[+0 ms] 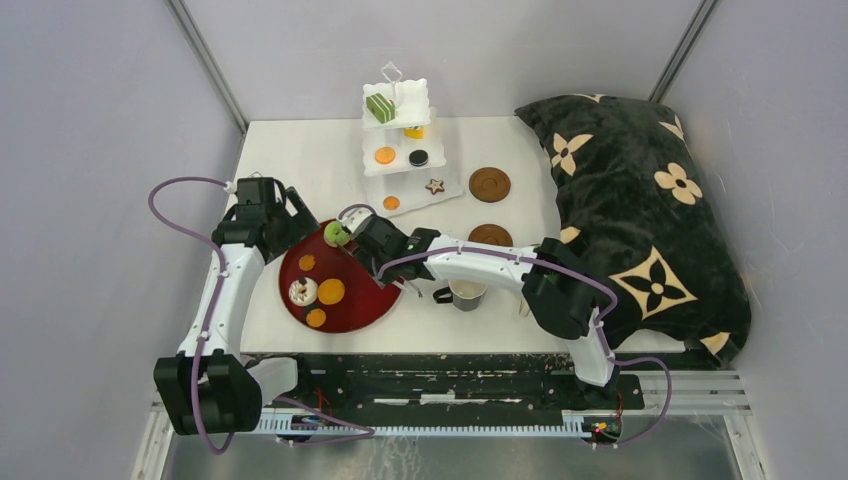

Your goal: Serve the afternoon tea

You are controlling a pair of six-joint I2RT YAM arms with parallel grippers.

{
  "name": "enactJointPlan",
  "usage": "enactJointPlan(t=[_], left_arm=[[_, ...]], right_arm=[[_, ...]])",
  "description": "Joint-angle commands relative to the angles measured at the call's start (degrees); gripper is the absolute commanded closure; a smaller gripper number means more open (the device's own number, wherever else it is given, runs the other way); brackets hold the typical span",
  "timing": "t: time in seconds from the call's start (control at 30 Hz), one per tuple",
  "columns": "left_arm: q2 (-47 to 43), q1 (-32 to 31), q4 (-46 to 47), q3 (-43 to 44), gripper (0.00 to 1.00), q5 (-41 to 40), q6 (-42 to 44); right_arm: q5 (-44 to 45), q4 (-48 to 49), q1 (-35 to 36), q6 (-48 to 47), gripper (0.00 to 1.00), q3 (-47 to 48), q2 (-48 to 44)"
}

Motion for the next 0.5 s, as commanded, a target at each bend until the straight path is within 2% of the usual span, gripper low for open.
enactJointPlan(t=[0.0,0.27,0.47], left_arm=[[-0.6,0.3,1.2,1.9,0.0,-1.1,0.9],[-0.7,0.2,0.9,1.9,0.0,-1.2,1.0],[-1.0,0.2,0.8,1.7,0.0,-1.2,1.1]], right_arm=[[0.2,3.6,-0.3,0.3,0.52,3.7,-0.4],[0.1,3.6,-0.3,0.2,0.64,3.7,-0.3],[-0.3,3.8,-0.3,0.3,0.79,3.2,-0.8]])
